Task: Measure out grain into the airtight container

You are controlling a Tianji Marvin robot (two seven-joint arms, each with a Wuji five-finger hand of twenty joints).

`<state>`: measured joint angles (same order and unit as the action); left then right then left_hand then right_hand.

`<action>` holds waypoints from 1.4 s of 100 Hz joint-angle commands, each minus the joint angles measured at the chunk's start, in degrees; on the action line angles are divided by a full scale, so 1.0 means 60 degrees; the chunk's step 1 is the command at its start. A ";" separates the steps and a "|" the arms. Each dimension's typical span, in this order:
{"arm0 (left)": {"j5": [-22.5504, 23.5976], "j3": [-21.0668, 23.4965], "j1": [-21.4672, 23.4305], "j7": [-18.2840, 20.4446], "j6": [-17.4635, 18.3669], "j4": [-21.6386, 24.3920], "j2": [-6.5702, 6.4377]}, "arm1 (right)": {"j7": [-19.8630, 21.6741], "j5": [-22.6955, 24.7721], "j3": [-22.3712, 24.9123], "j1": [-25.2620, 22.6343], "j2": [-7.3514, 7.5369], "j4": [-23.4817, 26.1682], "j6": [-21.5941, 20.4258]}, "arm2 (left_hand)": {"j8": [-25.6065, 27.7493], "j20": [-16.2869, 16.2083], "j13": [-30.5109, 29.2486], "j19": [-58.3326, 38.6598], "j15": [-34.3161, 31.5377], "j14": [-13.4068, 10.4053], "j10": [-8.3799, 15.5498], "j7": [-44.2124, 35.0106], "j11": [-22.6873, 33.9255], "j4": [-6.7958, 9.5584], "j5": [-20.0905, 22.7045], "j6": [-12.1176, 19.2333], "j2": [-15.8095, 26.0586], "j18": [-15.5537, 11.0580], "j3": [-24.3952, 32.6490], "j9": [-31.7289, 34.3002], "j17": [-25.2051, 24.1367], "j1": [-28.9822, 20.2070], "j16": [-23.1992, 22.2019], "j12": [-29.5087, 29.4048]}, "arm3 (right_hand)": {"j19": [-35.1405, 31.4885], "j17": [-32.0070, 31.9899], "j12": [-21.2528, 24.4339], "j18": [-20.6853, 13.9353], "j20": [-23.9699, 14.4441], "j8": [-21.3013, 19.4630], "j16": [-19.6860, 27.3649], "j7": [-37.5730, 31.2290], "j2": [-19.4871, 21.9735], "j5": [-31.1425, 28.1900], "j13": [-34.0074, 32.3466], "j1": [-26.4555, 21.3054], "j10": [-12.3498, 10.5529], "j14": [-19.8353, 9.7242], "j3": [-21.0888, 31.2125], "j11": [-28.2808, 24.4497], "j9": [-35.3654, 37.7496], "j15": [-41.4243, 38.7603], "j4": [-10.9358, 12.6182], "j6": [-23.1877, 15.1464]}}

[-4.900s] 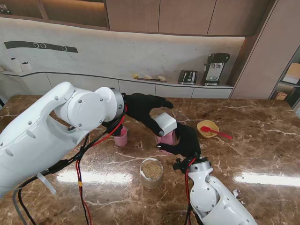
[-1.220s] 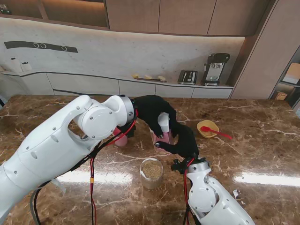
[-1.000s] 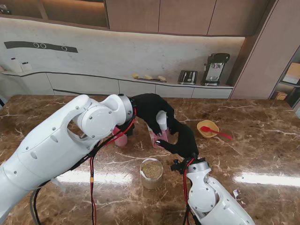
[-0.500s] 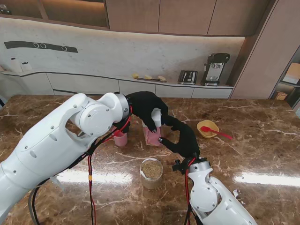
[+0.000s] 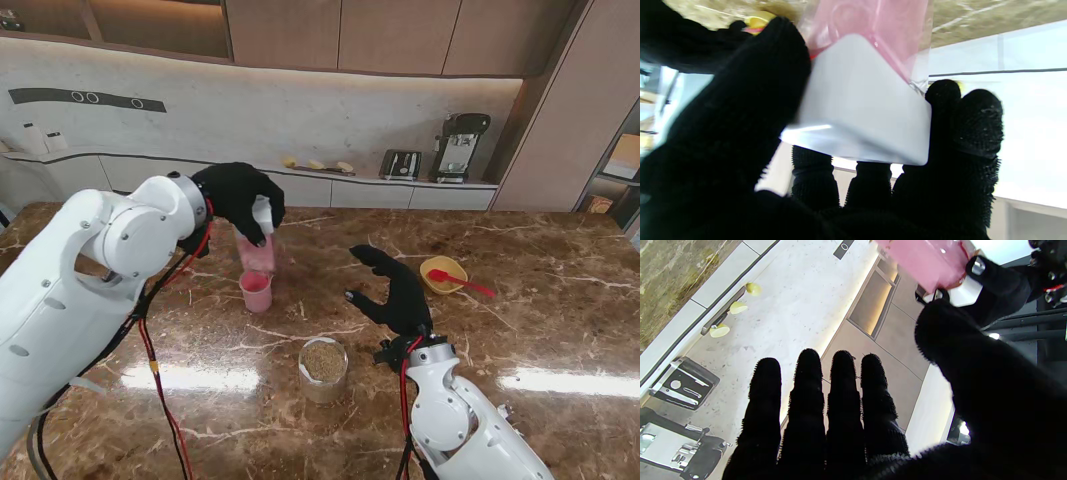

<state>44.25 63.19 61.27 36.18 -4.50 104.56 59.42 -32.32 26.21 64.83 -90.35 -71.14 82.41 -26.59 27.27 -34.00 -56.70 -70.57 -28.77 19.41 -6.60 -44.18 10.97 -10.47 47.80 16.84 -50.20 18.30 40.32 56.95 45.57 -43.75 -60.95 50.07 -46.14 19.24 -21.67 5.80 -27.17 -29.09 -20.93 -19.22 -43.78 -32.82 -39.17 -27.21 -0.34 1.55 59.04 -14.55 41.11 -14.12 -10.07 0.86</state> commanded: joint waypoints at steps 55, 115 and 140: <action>0.1816 0.2460 0.1926 0.0309 -0.0046 -0.0339 -0.0355 | 0.0113 -0.0088 -0.0080 0.0051 -0.0031 -0.0191 0.0032 | 0.0836 -0.0019 -0.0410 -0.0459 -0.0600 -0.1111 0.1724 -0.2087 0.1176 0.0251 0.1558 -0.0936 0.1553 -0.0685 0.2059 0.1302 -0.0088 -0.2357 -0.0564 0.0778 | -0.0032 0.0227 0.0214 -0.0254 0.0139 0.0075 0.0115 -0.0006 0.0137 -0.0171 -0.0228 0.0264 -0.0193 -0.0152 0.0130 0.0070 0.0208 -0.0092 0.0349 -0.0348; 0.1726 0.2707 0.3477 -0.2072 -0.1066 -0.1194 -0.0085 | 0.0177 -0.0094 -0.0118 0.0086 -0.0020 -0.0274 -0.0053 | 0.0936 -0.0008 -0.0357 -0.0473 -0.0587 -0.1092 0.1724 -0.2116 0.1199 0.0245 0.1524 -0.0963 0.1576 -0.0660 0.2095 0.1242 -0.0136 -0.2382 -0.0649 0.0872 | -0.0068 0.0243 0.0195 -0.0228 0.0170 0.0078 0.0103 -0.0050 0.0125 -0.0270 -0.0267 0.0248 -0.0188 -0.0157 0.0149 0.0073 0.0301 -0.0090 0.0350 -0.0409; 0.1940 0.2433 0.3660 -0.3755 -0.0821 -0.1869 0.0082 | 0.0201 -0.0101 -0.0133 0.0066 -0.0014 -0.0250 0.0007 | 0.0907 -0.0025 -0.0365 -0.0572 -0.0625 -0.1081 0.1651 -0.2084 0.1230 0.0233 0.1484 -0.0988 0.1562 -0.0656 0.2144 0.1214 -0.0164 -0.2344 -0.0682 0.0883 | -0.0081 0.0255 0.0156 -0.0259 0.0177 0.0080 0.0079 -0.0066 0.0144 -0.0305 -0.0291 0.0256 -0.0186 -0.0165 0.0151 0.0026 0.0391 -0.0119 0.0351 -0.0391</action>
<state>54.41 78.42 82.49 12.47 -10.31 94.17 59.47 -32.03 25.90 64.15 -89.49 -71.14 81.02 -27.03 28.20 -33.99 -56.68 -71.44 -28.77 19.77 -6.60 -44.21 10.86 -11.07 47.83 16.84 -50.20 18.64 40.33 56.95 45.06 -44.31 -62.20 50.81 -46.14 20.66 -21.66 5.80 -27.17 -29.09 -20.92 -19.31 -43.61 -33.49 -39.29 -27.18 -0.34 1.55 59.05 -14.54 42.80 -14.28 -10.05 0.21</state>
